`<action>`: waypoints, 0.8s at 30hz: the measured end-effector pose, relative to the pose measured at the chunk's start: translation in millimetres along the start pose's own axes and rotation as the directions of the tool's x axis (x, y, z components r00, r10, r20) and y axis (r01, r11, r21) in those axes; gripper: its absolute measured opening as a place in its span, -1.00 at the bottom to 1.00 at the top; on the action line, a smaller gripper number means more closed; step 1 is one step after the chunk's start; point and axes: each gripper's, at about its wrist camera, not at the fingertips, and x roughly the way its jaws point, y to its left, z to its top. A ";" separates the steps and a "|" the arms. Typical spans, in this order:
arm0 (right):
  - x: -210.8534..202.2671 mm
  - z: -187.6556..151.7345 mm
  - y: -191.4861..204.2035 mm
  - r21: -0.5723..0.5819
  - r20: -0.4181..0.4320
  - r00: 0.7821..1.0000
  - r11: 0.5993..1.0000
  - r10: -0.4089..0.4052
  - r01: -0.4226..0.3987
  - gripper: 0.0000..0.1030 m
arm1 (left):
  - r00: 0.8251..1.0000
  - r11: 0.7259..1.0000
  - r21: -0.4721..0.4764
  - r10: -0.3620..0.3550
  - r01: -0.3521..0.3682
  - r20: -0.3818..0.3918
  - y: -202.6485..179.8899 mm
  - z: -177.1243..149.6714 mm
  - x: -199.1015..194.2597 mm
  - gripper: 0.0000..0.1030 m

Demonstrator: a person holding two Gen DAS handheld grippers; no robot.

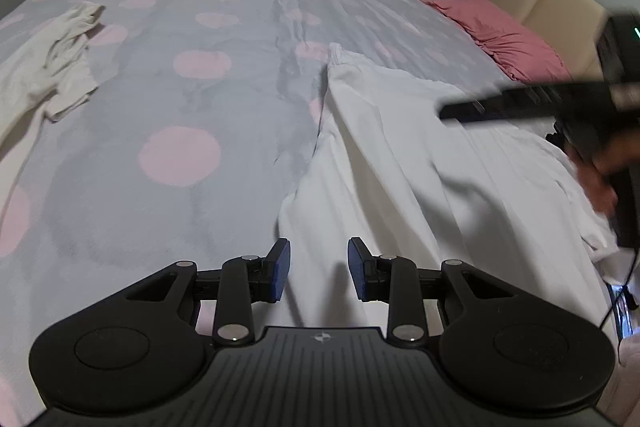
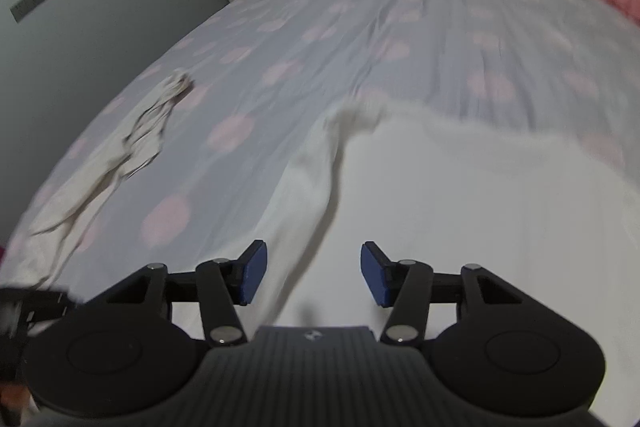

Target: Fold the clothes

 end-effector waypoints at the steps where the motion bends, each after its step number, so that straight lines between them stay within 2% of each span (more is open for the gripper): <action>1: 7.7 10.0 4.9 -0.024 0.008 1.000 1.000 -0.010 0.010 0.08 | 1.000 1.000 0.000 0.001 -0.001 0.000 0.6 1.2 3.3 -0.45; 4: 30.6 36.4 21.0 -0.085 0.023 1.000 0.996 -0.018 0.020 0.05 | 1.000 1.000 0.000 0.002 -0.002 -0.001 2.3 4.9 13.3 -0.45; 7: 60.5 52.2 37.6 -0.119 -0.003 0.999 0.992 -0.051 0.050 0.01 | 1.000 1.000 -0.026 -0.007 0.007 -0.001 6.3 9.2 19.7 -0.45; 11: 100.0 52.0 41.0 -0.131 -0.054 0.989 0.983 -0.135 0.127 0.00 | 1.000 0.998 -0.054 -0.026 0.025 -0.009 9.0 12.8 26.4 -0.47; 13: 112.2 46.8 33.4 -0.136 -0.059 0.983 0.977 -0.176 0.167 -0.07 | 0.999 0.998 -0.054 -0.029 0.028 -0.017 8.8 12.0 29.8 -0.48; 14: 114.8 45.7 27.3 -0.129 -0.059 0.982 0.977 -0.180 0.171 -0.21 | 0.999 0.999 -0.047 -0.024 0.023 -0.023 8.7 10.6 31.6 -0.56; 15: 115.7 45.5 20.3 -0.115 -0.063 0.982 0.979 -0.179 0.171 -0.56 | 0.999 0.999 -0.045 -0.022 0.021 -0.031 9.6 9.1 33.1 -0.63; 18: 108.3 43.3 -3.8 -0.028 -0.061 0.991 0.992 -0.122 0.121 -0.61 | 0.998 0.996 -0.075 -0.045 0.041 -0.043 16.3 6.1 34.5 -0.83; 21: 97.8 44.2 -26.4 0.085 -0.051 0.997 0.995 -0.054 0.059 -0.61 | 0.998 0.993 -0.101 -0.059 0.055 -0.038 20.6 6.8 32.7 -0.95; 24: 89.5 44.1 -53.5 0.233 0.035 0.998 0.970 0.056 -0.063 -0.61 | 0.998 0.990 -0.139 -0.044 0.038 -0.041 26.8 10.0 30.2 -0.97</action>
